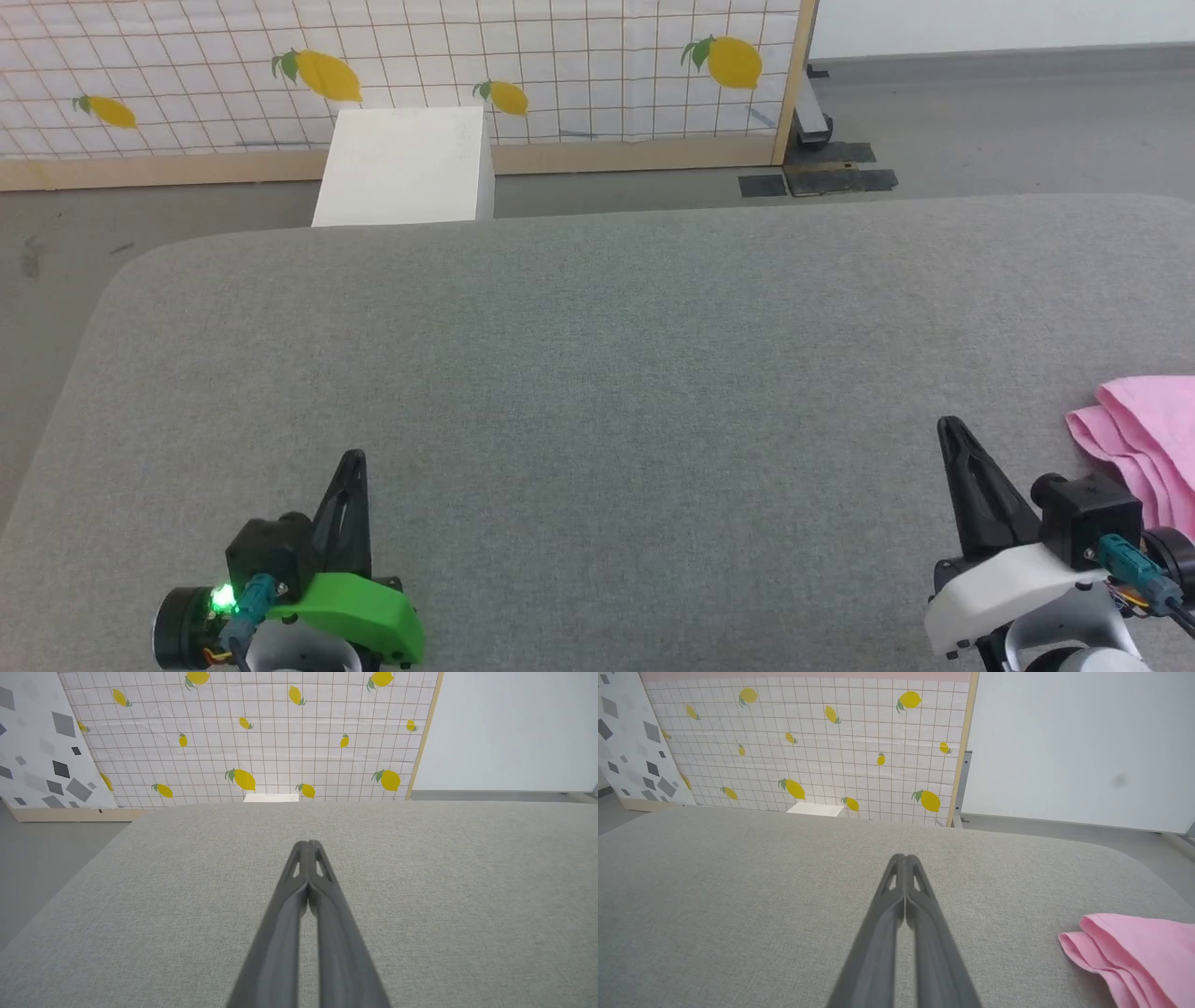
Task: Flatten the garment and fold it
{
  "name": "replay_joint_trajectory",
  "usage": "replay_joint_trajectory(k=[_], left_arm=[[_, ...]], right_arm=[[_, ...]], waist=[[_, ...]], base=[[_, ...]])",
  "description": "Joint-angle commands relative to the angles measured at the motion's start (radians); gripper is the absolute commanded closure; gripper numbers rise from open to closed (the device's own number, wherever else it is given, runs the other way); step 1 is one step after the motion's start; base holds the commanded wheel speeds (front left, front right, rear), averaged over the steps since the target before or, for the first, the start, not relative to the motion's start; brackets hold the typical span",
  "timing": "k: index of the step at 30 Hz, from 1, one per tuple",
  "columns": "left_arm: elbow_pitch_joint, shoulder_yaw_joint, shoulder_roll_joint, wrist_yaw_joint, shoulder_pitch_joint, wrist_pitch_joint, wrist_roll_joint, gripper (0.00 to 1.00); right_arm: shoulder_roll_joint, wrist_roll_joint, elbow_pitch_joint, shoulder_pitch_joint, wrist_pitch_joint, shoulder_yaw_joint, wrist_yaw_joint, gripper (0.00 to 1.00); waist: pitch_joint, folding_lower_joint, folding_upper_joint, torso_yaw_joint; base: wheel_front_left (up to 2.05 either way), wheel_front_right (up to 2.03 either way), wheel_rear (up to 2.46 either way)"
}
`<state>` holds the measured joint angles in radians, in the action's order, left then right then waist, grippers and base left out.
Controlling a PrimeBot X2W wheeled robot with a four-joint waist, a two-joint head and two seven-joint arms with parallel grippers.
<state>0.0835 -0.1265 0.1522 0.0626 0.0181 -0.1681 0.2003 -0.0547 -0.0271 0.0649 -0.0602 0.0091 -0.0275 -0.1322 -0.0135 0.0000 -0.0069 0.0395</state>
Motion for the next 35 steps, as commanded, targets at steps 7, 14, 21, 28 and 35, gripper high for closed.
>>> replay_joint_trajectory(k=[7,14,21,28,35], left_arm=[[-0.013,0.016,-0.015,-0.009,-0.007,0.018,-0.035,1.00],[-0.020,0.027,-0.024,-0.014,-0.008,0.032,-0.051,1.00],[-0.027,0.037,-0.032,-0.019,-0.010,0.046,-0.067,1.00],[-0.033,0.047,-0.040,-0.024,-0.010,0.060,-0.082,1.00],[-0.040,0.058,-0.048,-0.029,-0.011,0.075,-0.098,1.00]], right_arm=[[0.002,0.006,-0.009,0.023,-0.004,0.004,0.001,1.00],[0.002,0.008,-0.014,0.026,-0.004,0.007,0.001,1.00],[0.002,0.010,-0.020,0.030,-0.005,0.009,0.001,1.00],[0.003,0.012,-0.025,0.033,-0.005,0.011,0.001,1.00],[0.003,0.014,-0.030,0.037,-0.006,0.013,0.001,1.00]], waist=[[0.001,0.0000,0.0028,-0.004],[0.002,0.0000,0.0032,-0.007],[0.004,0.0000,0.0036,-0.010],[0.005,0.0000,0.0039,-0.014],[0.006,0.0000,0.0043,-0.017]], base=[[0.00,0.00,0.00],[0.00,0.00,0.00],[0.00,0.00,0.00],[0.00,0.00,0.00],[0.00,0.00,0.00]])
